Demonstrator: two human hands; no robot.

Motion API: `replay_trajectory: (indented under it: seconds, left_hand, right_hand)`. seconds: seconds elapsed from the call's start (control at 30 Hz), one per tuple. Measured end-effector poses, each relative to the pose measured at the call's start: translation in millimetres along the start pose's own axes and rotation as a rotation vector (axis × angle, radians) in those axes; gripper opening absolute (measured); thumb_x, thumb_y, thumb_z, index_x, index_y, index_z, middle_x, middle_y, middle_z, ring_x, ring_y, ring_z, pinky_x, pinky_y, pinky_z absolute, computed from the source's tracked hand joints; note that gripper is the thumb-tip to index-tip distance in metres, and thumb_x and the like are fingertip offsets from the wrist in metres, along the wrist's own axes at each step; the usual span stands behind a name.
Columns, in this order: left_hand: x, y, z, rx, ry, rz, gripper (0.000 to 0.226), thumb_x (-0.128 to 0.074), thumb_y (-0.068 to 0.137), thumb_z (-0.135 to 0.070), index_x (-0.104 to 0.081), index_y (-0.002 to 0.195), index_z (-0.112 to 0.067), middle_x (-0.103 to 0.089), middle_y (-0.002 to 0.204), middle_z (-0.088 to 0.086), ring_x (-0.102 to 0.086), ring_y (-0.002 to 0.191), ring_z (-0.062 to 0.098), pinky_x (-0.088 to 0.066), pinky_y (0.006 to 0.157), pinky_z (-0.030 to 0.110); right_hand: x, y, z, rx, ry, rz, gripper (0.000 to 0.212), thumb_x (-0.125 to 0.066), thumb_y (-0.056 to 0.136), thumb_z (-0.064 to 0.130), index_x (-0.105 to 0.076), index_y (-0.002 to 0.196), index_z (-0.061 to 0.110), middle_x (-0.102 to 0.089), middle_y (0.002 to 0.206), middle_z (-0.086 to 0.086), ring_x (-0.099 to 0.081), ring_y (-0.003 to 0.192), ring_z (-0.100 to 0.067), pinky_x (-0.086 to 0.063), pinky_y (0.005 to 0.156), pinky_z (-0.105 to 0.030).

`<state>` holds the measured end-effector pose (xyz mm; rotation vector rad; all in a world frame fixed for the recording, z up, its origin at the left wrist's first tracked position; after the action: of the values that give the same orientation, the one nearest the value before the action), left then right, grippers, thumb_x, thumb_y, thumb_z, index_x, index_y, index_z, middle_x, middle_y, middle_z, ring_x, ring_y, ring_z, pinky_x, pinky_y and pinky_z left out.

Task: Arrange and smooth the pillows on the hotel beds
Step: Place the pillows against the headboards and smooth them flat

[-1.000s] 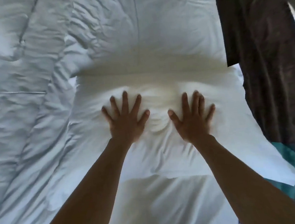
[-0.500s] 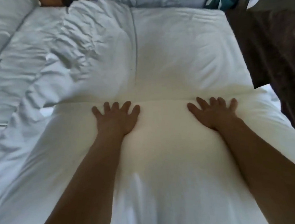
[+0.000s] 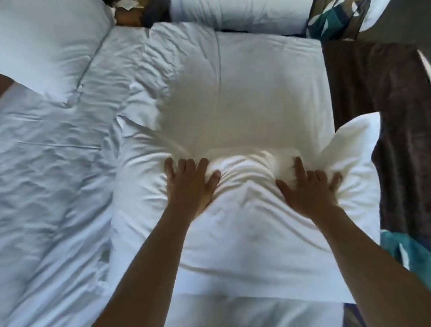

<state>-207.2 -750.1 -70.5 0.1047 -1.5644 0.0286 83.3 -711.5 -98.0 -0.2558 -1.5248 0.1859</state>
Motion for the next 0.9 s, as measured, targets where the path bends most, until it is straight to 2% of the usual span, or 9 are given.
replay_trajectory:
  seconds: [0.13, 0.2, 0.3, 0.37, 0.47, 0.57, 0.67, 0.77, 0.9]
  left_hand:
    - [87.9, -56.0, -6.8, -0.113, 0.069, -0.046, 0.063, -0.040, 0.096, -0.067, -0.064, 0.078, -0.012, -0.068, 0.066, 0.012, -0.063, 0.073, 0.035, -0.041, 0.089, 0.049]
    - [118.8, -78.5, -3.0, -0.161, 0.055, -0.086, 0.063, -0.039, 0.097, -0.066, -0.067, 0.075, -0.014, -0.070, 0.072, 0.010, -0.065, 0.080, 0.034, -0.035, 0.093, 0.049]
    - [134.6, -103.3, 7.8, -0.304, -0.039, -0.023, 0.049, -0.049, 0.094, -0.064, -0.066, 0.094, -0.019, -0.067, 0.112, 0.008, -0.063, 0.113, 0.031, -0.034, 0.101, 0.048]
    - [130.2, -116.1, 20.4, -0.198, -0.116, 0.209, 0.058, -0.041, 0.091, -0.073, -0.052, 0.107, -0.019, -0.067, 0.111, 0.007, -0.065, 0.108, 0.031, -0.037, 0.091, 0.041]
    - [128.4, -134.6, 24.4, -0.177, -0.140, 0.190, 0.070, -0.032, 0.082, -0.081, -0.045, 0.113, -0.020, -0.070, 0.104, 0.004, -0.068, 0.099, 0.029, -0.038, 0.089, 0.042]
    - [137.3, -147.5, 22.6, -0.243, -0.010, 0.138, 0.079, -0.016, 0.080, -0.081, -0.052, 0.121, -0.023, -0.071, 0.106, 0.001, -0.068, 0.101, 0.027, -0.038, 0.090, 0.043]
    - [134.8, -148.8, 35.4, -0.268, 0.056, 0.220, 0.069, -0.017, 0.089, -0.078, -0.062, 0.092, -0.025, -0.069, 0.094, 0.000, -0.066, 0.099, 0.026, -0.040, 0.085, 0.039]
    - [130.4, -146.3, 54.8, -0.268, -0.092, 0.431, 0.055, -0.033, 0.097, -0.066, -0.050, 0.067, -0.024, -0.054, 0.071, -0.007, -0.061, 0.087, 0.025, -0.039, 0.072, 0.034]
    - [147.1, -152.0, 59.3, -0.325, -0.135, 0.293, 0.051, -0.036, 0.101, -0.058, -0.049, 0.064, -0.025, -0.055, 0.068, -0.003, -0.061, 0.082, 0.027, -0.042, 0.074, 0.035]
  right_hand:
    - [43.2, -116.7, -6.9, 0.010, 0.021, -0.209, 0.081, -0.026, 0.095, 0.073, -0.011, 0.162, 0.029, -0.063, 0.118, -0.018, -0.050, 0.124, -0.039, -0.003, 0.117, -0.067]
    - [59.7, -167.2, -7.2, -0.027, 0.053, -0.296, 0.079, -0.028, 0.096, 0.073, -0.028, 0.158, 0.025, -0.062, 0.107, -0.023, -0.054, 0.111, -0.043, -0.011, 0.115, -0.067]
    - [82.8, -203.9, 8.0, 0.082, 0.073, -0.416, 0.073, -0.035, 0.099, 0.065, -0.047, 0.147, 0.011, -0.059, 0.125, -0.025, -0.052, 0.120, -0.042, -0.018, 0.115, -0.068]
    - [101.2, -212.0, 35.7, 0.188, 0.128, -0.471, 0.071, -0.040, 0.101, 0.060, -0.046, 0.149, 0.007, -0.049, 0.148, -0.023, -0.043, 0.139, -0.039, -0.015, 0.118, -0.068]
    - [107.3, -228.2, 100.7, 0.417, 0.169, -0.377, 0.072, -0.032, 0.100, 0.062, -0.031, 0.159, 0.020, -0.031, 0.163, -0.016, -0.025, 0.152, -0.033, -0.005, 0.121, -0.063]
    - [88.1, -239.3, 132.1, 0.533, 0.022, -0.118, 0.074, -0.010, 0.097, 0.068, -0.019, 0.161, 0.031, -0.019, 0.168, -0.012, -0.012, 0.156, -0.029, 0.012, 0.120, -0.059]
    - [82.2, -231.5, 84.7, 0.457, -0.069, -0.080, 0.077, -0.004, 0.094, 0.074, -0.013, 0.160, 0.036, -0.016, 0.168, -0.011, -0.008, 0.156, -0.027, 0.015, 0.118, -0.058]
    - [88.6, -217.9, -12.3, 0.241, -0.075, -0.080, 0.083, 0.003, 0.088, 0.080, -0.014, 0.159, 0.040, -0.018, 0.167, -0.009, -0.008, 0.155, -0.026, 0.011, 0.118, -0.062]
    - [92.2, -216.3, -133.4, -0.016, -0.112, -0.029, 0.086, 0.008, 0.083, 0.083, -0.014, 0.156, 0.045, -0.019, 0.167, -0.008, -0.010, 0.155, -0.025, 0.007, 0.117, -0.068]
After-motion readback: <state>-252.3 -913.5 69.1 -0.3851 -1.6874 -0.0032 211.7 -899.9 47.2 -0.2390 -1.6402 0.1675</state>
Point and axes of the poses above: each hand's wrist, its own y-axis towards the middle knuckle, its own x-axis out of the back of the hand, z = x × y, the point moved 4 cm from there along y, towards the middle knuckle
